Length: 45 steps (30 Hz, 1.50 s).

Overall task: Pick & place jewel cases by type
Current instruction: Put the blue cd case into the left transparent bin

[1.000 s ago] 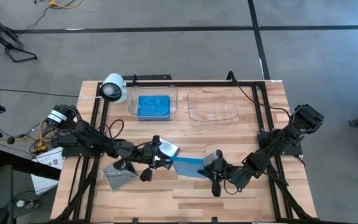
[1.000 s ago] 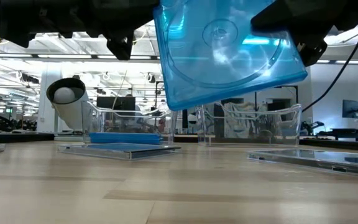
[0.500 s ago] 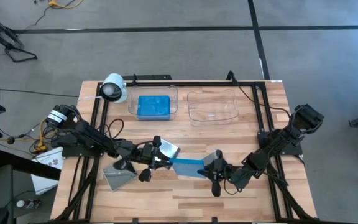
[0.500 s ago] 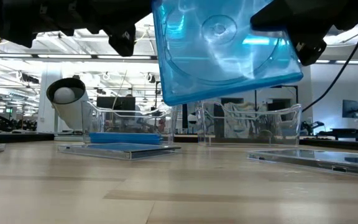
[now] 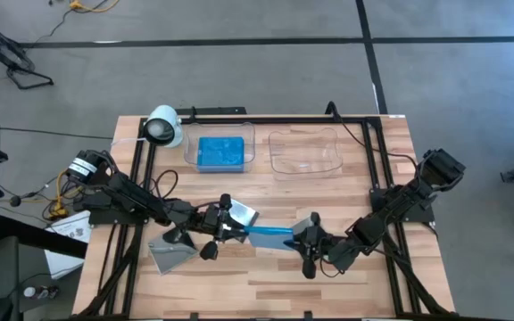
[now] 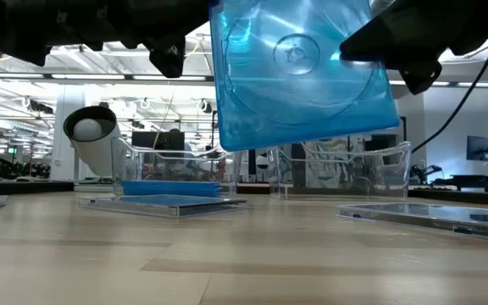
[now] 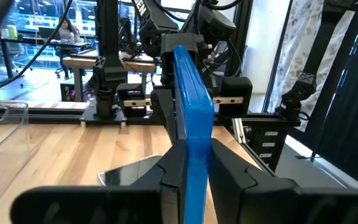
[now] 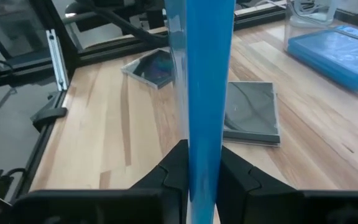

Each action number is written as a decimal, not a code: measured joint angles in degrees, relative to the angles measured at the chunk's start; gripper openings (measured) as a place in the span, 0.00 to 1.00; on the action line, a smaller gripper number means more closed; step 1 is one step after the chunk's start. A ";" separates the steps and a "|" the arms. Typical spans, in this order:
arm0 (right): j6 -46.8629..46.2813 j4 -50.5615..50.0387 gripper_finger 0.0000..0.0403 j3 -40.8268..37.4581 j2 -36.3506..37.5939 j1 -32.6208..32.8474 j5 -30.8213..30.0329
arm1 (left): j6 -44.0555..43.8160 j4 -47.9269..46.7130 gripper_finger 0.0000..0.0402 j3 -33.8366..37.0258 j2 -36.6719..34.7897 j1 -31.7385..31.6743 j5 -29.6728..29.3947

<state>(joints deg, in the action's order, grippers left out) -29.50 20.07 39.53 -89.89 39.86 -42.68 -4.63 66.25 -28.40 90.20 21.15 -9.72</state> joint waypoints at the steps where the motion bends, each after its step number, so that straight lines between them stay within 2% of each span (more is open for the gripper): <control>1: 0.00 -0.17 0.12 0.00 0.00 0.00 -0.02 | 0.17 0.01 0.09 0.00 0.01 0.00 0.00; 11: -0.44 -2.04 0.12 -0.07 0.00 0.03 -1.21 | 0.46 0.24 0.09 0.00 0.01 0.00 0.21; 26: 0.03 -0.12 0.10 -0.46 -0.17 -0.48 -0.81 | -1.18 1.61 0.16 -0.02 -0.25 0.22 0.95; 40: 2.99 3.55 0.10 -0.46 -0.20 -0.59 -0.59 | 1.16 0.81 0.17 -0.09 -0.27 0.12 1.99; 45: 2.95 3.78 0.09 -0.37 -0.20 -0.73 1.90 | 1.83 -1.88 0.17 -0.09 -0.20 0.13 2.08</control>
<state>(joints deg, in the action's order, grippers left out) -26.55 23.85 39.16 -90.08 39.12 -40.78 -2.79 64.37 -28.49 90.00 21.28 -7.63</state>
